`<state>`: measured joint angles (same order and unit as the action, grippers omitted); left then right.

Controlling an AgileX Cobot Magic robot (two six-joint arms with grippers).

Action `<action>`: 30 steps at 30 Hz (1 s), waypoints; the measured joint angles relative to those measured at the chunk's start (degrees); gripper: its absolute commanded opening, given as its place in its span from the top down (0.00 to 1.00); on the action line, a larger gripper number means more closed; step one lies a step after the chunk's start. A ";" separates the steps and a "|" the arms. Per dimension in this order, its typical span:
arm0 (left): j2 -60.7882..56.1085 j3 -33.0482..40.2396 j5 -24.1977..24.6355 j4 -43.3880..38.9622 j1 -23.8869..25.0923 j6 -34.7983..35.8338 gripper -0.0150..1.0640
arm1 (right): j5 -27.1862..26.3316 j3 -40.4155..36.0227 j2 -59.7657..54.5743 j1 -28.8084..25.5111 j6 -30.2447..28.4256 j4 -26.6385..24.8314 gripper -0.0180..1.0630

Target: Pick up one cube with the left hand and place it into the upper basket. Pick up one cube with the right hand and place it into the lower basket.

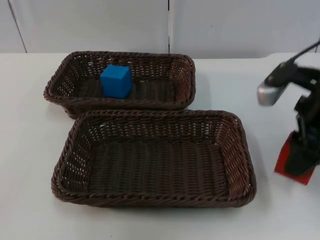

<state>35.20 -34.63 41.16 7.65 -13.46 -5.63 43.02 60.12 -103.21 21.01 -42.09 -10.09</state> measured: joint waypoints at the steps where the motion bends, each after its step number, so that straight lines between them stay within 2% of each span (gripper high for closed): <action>1: 0.00 0.00 0.00 0.00 0.00 0.00 0.18 | 0.33 0.00 1.56 0.00 0.44 0.41 0.98; 9: 0.00 0.00 0.00 0.00 0.00 0.00 0.18 | 0.95 0.00 13.30 0.00 5.94 0.66 0.98; 13: 0.00 0.00 0.00 0.00 0.00 0.00 0.18 | 1.19 0.00 16.19 0.00 6.91 0.66 0.98; 30: 0.00 0.00 0.00 0.44 0.00 0.00 0.18 | 2.01 0.00 16.70 0.00 9.08 0.66 0.98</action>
<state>35.20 -34.63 41.16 8.09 -13.46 -5.63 45.03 60.12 -86.52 21.01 -33.02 -9.43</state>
